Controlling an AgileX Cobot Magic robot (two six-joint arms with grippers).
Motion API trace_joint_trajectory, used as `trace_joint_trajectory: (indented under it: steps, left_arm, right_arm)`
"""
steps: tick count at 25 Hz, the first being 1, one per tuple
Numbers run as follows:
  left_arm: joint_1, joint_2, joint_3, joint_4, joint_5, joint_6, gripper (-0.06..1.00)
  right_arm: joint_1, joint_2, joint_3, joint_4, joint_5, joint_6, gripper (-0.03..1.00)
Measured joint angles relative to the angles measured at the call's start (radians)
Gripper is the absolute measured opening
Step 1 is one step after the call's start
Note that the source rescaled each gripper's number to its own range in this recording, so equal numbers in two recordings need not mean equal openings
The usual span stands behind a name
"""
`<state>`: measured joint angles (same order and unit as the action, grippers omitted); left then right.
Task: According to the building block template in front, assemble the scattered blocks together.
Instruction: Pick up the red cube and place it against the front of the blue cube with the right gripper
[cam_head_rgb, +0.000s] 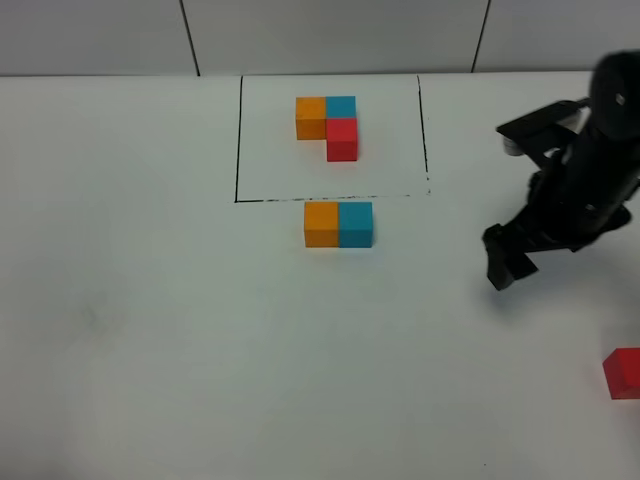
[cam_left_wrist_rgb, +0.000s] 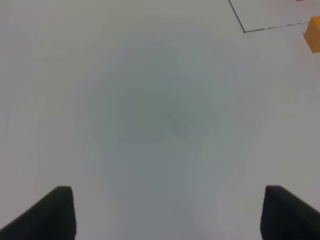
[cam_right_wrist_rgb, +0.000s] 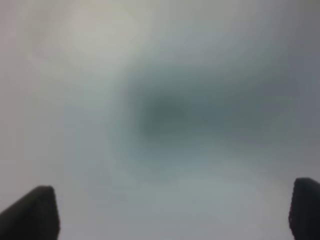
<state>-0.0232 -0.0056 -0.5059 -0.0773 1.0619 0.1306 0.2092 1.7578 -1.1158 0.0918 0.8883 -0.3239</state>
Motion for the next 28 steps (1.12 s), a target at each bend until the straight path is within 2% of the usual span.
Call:
trace_joint_trajectory:
  steps: [4, 8, 15, 22, 28]
  left_arm:
    - [0.0, 0.0, 0.0, 0.0, 0.0, 0.0, 0.78]
    - [0.0, 0.0, 0.0, 0.0, 0.0, 0.0, 0.78]
    - [0.0, 0.0, 0.0, 0.0, 0.0, 0.0, 0.78]
    - [0.0, 0.0, 0.0, 0.0, 0.0, 0.0, 0.78]
    - [0.0, 0.0, 0.0, 0.0, 0.0, 0.0, 0.78]
  right_arm:
    - [-0.064, -0.195, 0.245, 0.0, -0.141, 0.09, 0.84]
    - [-0.143, -0.333, 0.367, 0.003, -0.168, 0.13, 0.84]
    - [-0.313, -0.392, 0.459, 0.0, -0.156, 0.135, 0.83]
    - [-0.339, -0.378, 0.501, 0.0, -0.174, 0.12, 0.82]
    - [-0.34, -0.273, 0.501, 0.011, -0.213, 0.099, 0.82]
